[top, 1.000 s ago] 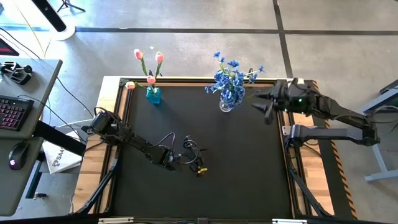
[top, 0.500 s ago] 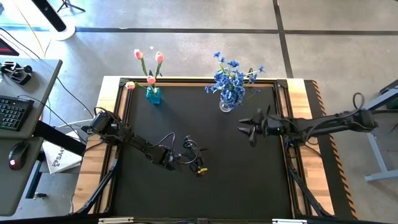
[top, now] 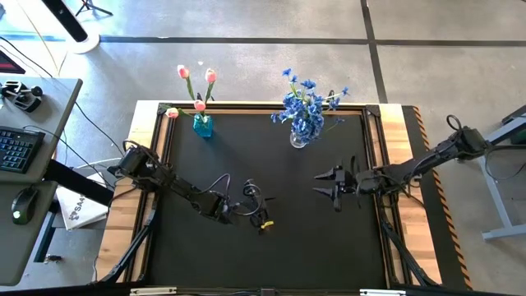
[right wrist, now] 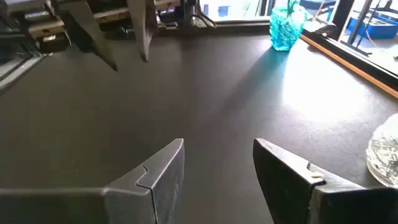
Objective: Sort flowers into vase by color
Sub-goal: Return to Home Position
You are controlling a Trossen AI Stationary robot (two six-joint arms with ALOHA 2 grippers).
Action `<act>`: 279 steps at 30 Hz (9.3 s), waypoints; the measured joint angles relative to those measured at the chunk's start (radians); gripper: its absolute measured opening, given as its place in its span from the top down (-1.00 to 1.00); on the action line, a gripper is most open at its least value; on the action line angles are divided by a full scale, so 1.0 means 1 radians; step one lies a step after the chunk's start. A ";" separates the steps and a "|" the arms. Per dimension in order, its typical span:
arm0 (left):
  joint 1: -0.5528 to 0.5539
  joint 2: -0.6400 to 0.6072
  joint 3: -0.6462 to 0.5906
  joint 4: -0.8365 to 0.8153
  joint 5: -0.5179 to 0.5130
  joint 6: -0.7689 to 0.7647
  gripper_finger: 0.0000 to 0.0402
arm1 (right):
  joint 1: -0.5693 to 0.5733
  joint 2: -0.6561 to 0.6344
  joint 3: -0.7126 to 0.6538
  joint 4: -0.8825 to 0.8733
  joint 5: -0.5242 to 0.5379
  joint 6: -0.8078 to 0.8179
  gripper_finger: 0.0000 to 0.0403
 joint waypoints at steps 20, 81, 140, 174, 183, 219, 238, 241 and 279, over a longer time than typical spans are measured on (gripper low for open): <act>0.148 -0.309 -0.236 0.027 0.108 0.175 0.39 | -0.106 -0.090 0.058 -0.131 -0.289 -0.005 -0.15; 0.647 -1.220 -0.966 0.149 0.863 0.037 1.00 | -0.270 -0.758 -0.126 -0.314 -0.364 -0.017 1.00; 0.122 -1.887 -0.966 -0.331 0.371 0.237 1.00 | -0.271 -0.757 -0.126 -0.382 -0.408 0.027 1.00; 0.328 -1.885 -0.965 -0.430 0.465 0.132 1.00 | -0.267 -0.856 -0.126 -0.378 -0.407 0.027 1.00; 0.328 -1.885 -0.965 -0.430 0.465 0.132 1.00 | -0.267 -0.856 -0.126 -0.390 -0.408 0.027 1.00; 0.328 -1.885 -0.965 -0.430 0.465 0.132 1.00 | -0.267 -0.856 -0.126 -0.391 -0.408 0.027 1.00; 0.328 -1.885 -0.965 -0.430 0.465 0.132 1.00 | -0.267 -0.856 -0.126 -0.391 -0.408 0.027 1.00; 0.328 -1.885 -0.965 -0.430 0.465 0.132 1.00 | -0.267 -0.856 -0.126 -0.391 -0.408 0.027 1.00; 0.328 -1.885 -0.965 -0.430 0.465 0.132 1.00 | -0.267 -0.856 -0.126 -0.390 -0.408 0.027 1.00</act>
